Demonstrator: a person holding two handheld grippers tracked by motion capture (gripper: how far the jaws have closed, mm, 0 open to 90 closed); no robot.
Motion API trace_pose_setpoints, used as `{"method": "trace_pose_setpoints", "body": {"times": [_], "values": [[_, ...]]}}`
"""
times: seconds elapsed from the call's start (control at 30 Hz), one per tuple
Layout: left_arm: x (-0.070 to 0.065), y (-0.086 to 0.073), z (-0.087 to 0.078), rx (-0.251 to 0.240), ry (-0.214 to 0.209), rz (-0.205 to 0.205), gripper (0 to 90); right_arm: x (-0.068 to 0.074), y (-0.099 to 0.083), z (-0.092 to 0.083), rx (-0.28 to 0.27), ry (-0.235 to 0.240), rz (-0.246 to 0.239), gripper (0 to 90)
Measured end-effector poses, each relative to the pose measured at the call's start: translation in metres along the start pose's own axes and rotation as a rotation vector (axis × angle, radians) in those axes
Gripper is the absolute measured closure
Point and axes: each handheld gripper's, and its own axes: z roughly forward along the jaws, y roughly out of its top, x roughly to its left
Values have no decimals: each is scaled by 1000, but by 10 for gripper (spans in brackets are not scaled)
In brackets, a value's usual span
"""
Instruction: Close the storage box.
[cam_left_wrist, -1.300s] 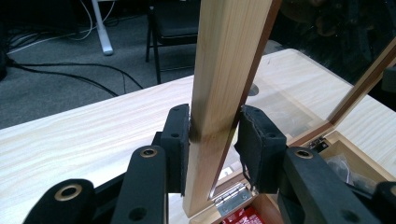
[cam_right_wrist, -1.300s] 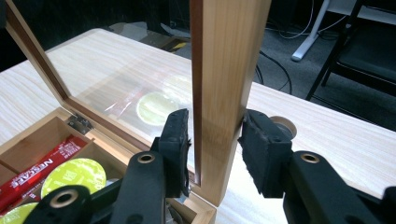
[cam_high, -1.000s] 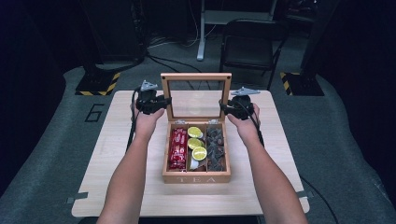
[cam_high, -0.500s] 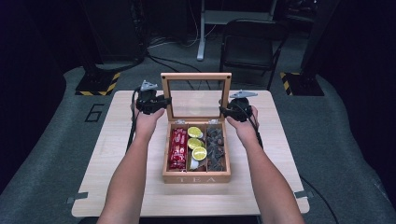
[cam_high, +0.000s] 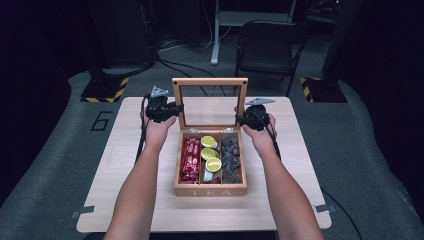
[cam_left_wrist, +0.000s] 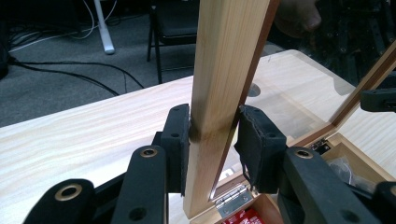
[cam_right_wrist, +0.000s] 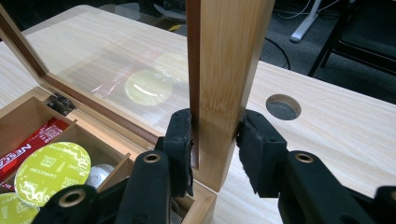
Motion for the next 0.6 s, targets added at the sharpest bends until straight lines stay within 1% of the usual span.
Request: {"method": "trace_pose_setpoints", "body": {"times": [0.1, 0.23, 0.3, 0.33, 0.37, 0.47, 0.53, 0.57, 0.6], "values": [[1, 0, 0, 3, -7, -1, 644, 0, 0, 0, 2, 0, -1, 649], [1, -1, 0, 7, -6, -10, 641, 0, 1, 0, 5, -2, -1, 650], [2, -3, 0, 25, -17, -12, 633, 0, 0, 0, 4, -1, -2, 650], [2, -5, 0, 21, -23, -20, 630, 0, 0, 0, 3, 0, -4, 650], [4, -7, 0, 22, -32, -19, 630, 0, 0, 0, 2, 3, -6, 650], [6, -12, -1, 25, -29, -34, 621, -1, 0, 0, 3, 10, -10, 651], [7, -14, -2, 27, -29, -38, 610, -1, 0, 0, 5, 11, -2, 651], [8, -15, -3, 29, -29, -27, 609, -1, 0, 0, 4, 11, -2, 651], [8, -15, -3, 25, -28, -30, 607, -2, 0, 0, 3, 12, -6, 651]]}}
